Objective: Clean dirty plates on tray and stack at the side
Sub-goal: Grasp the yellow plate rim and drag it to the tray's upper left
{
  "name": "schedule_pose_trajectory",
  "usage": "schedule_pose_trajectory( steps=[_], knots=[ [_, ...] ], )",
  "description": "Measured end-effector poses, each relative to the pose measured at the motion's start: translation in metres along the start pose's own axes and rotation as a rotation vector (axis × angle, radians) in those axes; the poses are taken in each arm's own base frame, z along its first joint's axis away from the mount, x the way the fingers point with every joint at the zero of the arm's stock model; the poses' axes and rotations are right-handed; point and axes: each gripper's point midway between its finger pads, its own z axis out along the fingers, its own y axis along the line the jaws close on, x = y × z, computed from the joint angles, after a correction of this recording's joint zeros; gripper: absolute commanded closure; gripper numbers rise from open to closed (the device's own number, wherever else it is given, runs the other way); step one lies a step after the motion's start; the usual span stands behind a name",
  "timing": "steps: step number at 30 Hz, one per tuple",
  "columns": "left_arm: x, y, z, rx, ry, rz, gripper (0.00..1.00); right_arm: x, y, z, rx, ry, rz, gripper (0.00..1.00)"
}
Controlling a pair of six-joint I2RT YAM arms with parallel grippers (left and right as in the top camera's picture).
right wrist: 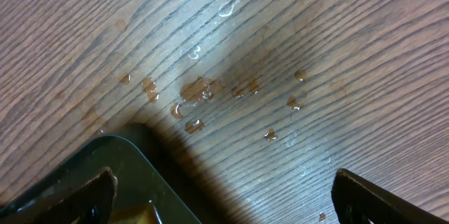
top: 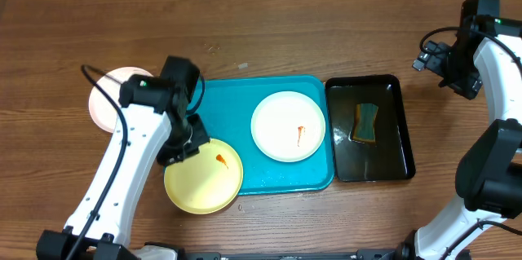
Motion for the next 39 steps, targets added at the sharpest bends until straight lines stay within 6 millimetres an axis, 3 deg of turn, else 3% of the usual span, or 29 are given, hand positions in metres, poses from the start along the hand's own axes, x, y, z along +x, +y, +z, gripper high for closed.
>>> schedule_pose_trajectory(
  steps=[7, 11, 18, 28, 30, 32, 39],
  knots=[
    [0.013, 0.029, 0.046, -0.066, 0.018, -0.134, 0.90, 0.000, 0.000, 0.000, 0.000, 0.000, 0.000, 0.00],
    [0.013, 0.057, 0.068, -0.103, 0.053, -0.241, 0.88, 0.000, 0.000, 0.000, 0.001, 0.000, 0.000, 0.00],
    [0.003, 0.088, 0.086, -0.075, 0.070, -0.347, 0.87, 0.000, 0.000, 0.000, 0.000, 0.000, 0.000, 0.00],
    [0.003, 0.081, 0.099, 0.025, 0.099, -0.268, 0.84, 0.000, 0.000, 0.000, 0.000, 0.000, 0.000, 0.00],
    [0.004, 0.080, 0.099, 0.029, 0.099, -0.262, 0.82, 0.000, 0.000, 0.000, 0.000, 0.000, 0.000, 0.00],
    [0.004, 0.080, 0.101, 0.031, 0.098, -0.254, 0.69, 0.000, 0.000, 0.000, 0.000, 0.000, 0.000, 0.00],
    [0.000, 0.078, 0.107, 0.044, 0.079, -0.243, 0.67, 0.000, 0.000, 0.000, 0.000, 0.000, 0.000, 0.00]
  ],
)
